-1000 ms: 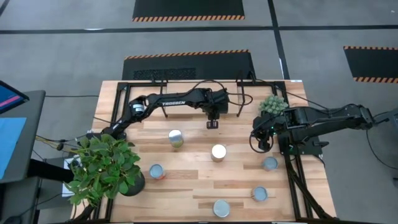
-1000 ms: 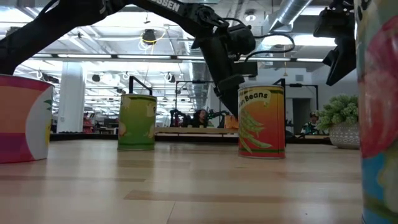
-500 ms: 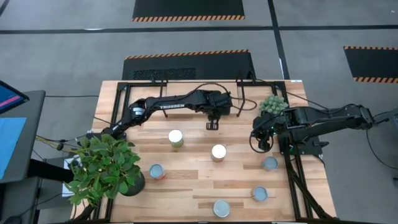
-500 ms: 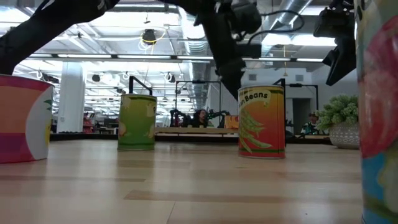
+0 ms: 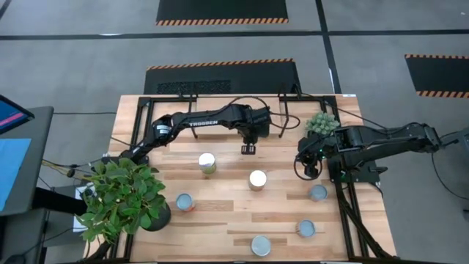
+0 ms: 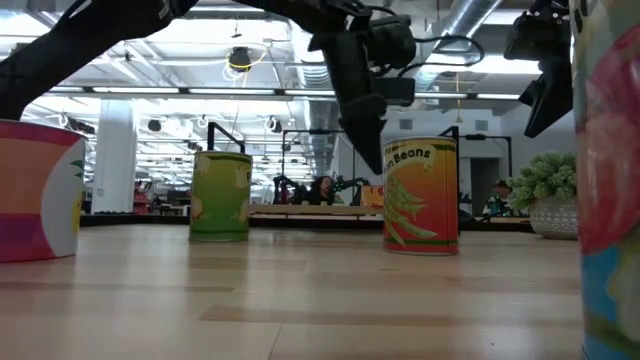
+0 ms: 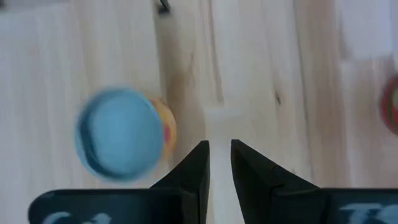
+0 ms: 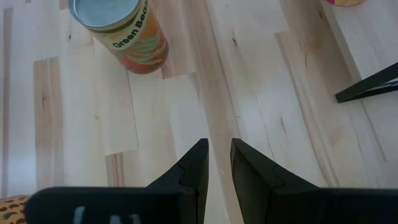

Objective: Pick and place cans onto a shelf
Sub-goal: Put the canned oranges on the shelf

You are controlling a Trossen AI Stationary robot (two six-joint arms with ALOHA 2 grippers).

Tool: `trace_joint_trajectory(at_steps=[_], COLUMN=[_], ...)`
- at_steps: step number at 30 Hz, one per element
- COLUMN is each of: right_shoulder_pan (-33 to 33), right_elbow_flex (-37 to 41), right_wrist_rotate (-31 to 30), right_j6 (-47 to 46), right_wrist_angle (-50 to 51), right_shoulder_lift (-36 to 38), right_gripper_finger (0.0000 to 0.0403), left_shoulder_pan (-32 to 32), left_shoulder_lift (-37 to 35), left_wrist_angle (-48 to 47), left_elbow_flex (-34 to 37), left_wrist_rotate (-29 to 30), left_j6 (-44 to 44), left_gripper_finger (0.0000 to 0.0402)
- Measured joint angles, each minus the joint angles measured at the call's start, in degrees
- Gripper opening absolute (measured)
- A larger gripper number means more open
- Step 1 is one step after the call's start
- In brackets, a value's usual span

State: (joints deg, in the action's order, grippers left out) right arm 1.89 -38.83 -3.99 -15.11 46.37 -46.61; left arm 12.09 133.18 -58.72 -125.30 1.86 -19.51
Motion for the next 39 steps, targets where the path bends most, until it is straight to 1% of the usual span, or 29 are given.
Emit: trace_joint_trajectory(at_steps=[7, 12, 18, 20, 27, 34, 37, 39], right_shoulder_pan=[-0.01, 0.0, 0.0, 0.0, 0.0, 0.0, 0.0, -0.01], right_elbow_flex=[-0.01, 0.0, -0.01, -0.01, -0.02, -0.01, 0.0, 0.0], right_wrist_rotate=[0.09, 0.15, 0.15, 0.15, 0.15, 0.15, 0.15, 0.15], right_j6=[0.0, 0.02, 0.02, 0.02, 0.02, 0.02, 0.02, 0.02], right_wrist_angle=[-0.01, -0.02, -0.04, -0.04, -0.04, -0.04, -0.04, -0.04], right_shoulder_lift=[0.0, 0.0, 0.0, 0.02, 0.02, 0.02, 0.02, 0.02], right_gripper_finger=[0.0095, 0.0095, 0.0095, 0.0095, 0.0095, 0.0095, 0.0095, 0.0095], left_shoulder_pan=[1.52, 1.57, 1.58, 1.65, 1.78, 2.76, 2.8, 2.8], left_shoulder_lift=[0.02, 0.48, 1.54, 1.77, 2.03, 2.03, 2.02, 1.97], left_wrist_angle=[0.44, 1.44, 5.18, 4.5, 7.23, 10.99, 12.13, 12.1], left_elbow_flex=[3.43, 3.66, 3.65, 3.74, 3.79, 3.79, 3.21, 2.91], left_wrist_rotate=[-0.87, -6.67, -7.23, -7.12, -3.28, 4.19, 5.85, 5.9], left_j6=[-0.1, -0.42, -0.81, -0.79, -1.3, -3.51, -4.02, -3.84], left_gripper_finger=[0.0054, 0.0054, 0.0054, 0.0054, 0.0054, 0.0054, 0.0054, 0.0054])
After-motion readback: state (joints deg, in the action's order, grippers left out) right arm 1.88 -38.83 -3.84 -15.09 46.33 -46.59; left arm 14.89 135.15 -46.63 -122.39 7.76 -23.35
